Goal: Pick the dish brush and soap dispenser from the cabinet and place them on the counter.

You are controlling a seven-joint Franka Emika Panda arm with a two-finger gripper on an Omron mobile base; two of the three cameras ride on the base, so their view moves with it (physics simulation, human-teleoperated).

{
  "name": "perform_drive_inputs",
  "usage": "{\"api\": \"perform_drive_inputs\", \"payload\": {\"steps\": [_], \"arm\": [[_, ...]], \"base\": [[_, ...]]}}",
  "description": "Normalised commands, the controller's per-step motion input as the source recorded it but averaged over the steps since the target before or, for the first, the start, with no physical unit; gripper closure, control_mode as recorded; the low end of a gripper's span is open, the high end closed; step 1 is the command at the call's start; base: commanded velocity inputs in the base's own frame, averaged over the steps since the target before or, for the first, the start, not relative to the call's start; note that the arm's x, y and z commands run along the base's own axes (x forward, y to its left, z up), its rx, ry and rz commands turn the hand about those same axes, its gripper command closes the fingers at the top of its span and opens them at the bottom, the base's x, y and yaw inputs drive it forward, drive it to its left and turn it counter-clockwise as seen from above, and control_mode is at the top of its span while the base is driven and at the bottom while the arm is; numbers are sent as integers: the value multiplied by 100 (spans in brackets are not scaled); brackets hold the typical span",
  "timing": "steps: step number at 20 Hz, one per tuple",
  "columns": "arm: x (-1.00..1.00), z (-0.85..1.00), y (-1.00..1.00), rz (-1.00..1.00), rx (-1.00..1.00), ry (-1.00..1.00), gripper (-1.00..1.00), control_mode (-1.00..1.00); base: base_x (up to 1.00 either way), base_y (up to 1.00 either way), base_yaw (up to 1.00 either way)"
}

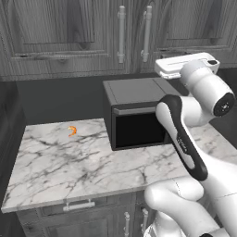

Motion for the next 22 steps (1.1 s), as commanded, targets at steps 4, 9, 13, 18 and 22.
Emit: {"api": "perform_drive_inputs", "payload": {"steps": [4, 9, 13, 18, 22], "arm": [[18, 0, 0, 0, 1, 0, -100, -100], [24, 0, 0, 0, 0, 0, -100, -100], [22, 0, 3, 0, 0, 0, -100, -100], [24, 0, 7, 0, 0, 0, -100, -100], [27, 0, 5, 0, 0, 0, -100, -100]], "base": [[0, 0, 0], [0, 0, 0], [0, 0, 0], [0, 0, 0], [0, 0, 0]]}}
